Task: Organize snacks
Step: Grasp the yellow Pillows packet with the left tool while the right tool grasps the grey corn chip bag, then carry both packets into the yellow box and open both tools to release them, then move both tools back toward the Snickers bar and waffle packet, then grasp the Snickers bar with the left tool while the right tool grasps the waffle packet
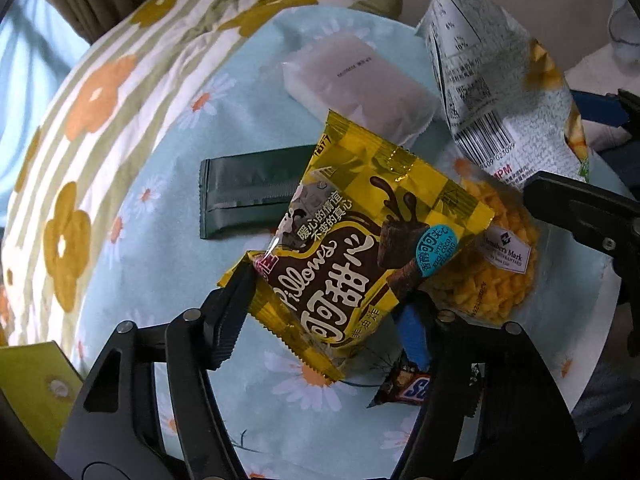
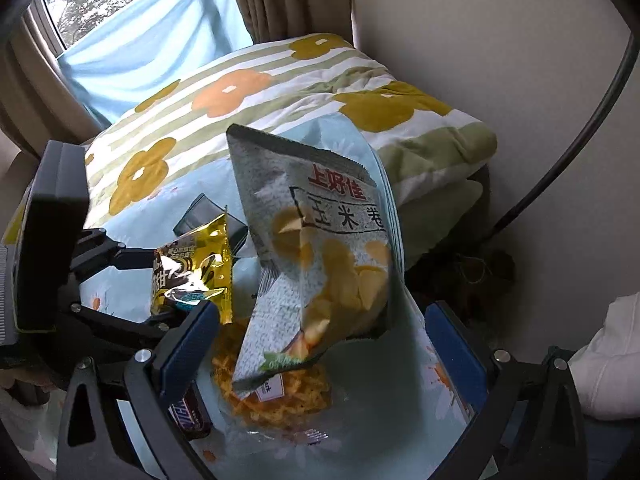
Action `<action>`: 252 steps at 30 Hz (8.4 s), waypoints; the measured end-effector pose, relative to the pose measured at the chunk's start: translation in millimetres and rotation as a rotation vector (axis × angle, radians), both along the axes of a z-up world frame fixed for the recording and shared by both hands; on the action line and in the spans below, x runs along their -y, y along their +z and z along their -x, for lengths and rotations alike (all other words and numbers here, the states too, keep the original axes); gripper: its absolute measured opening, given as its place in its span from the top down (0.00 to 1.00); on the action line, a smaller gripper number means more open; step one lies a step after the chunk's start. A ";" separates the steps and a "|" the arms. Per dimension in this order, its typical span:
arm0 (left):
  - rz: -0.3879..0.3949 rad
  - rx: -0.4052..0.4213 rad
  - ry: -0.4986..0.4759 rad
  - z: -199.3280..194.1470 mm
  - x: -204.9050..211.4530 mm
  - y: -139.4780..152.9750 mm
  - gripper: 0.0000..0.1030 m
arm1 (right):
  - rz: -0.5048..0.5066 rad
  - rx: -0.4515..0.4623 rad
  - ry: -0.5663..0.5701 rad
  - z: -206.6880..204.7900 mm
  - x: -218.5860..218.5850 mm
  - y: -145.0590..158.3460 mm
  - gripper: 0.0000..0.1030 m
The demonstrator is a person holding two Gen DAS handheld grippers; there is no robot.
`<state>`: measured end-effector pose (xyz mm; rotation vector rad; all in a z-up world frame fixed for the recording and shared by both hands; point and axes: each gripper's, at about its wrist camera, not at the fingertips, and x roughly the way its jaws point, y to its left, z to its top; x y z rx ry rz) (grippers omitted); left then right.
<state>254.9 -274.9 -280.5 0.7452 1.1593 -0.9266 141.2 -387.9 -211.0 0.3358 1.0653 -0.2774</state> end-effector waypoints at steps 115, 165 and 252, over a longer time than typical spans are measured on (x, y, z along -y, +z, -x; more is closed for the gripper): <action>0.234 0.173 0.845 -82.6 -474.6 137.4 0.00 | -0.127 0.138 0.528 -162.5 -365.6 103.7 0.52; 0.356 0.184 0.766 8.9 -414.9 177.5 0.00 | -0.046 0.206 0.385 -56.7 -297.4 143.1 0.01; 0.102 -0.036 0.860 81.0 -93.4 5.2 0.75 | 0.041 -0.169 0.413 -13.0 -56.4 -64.5 0.22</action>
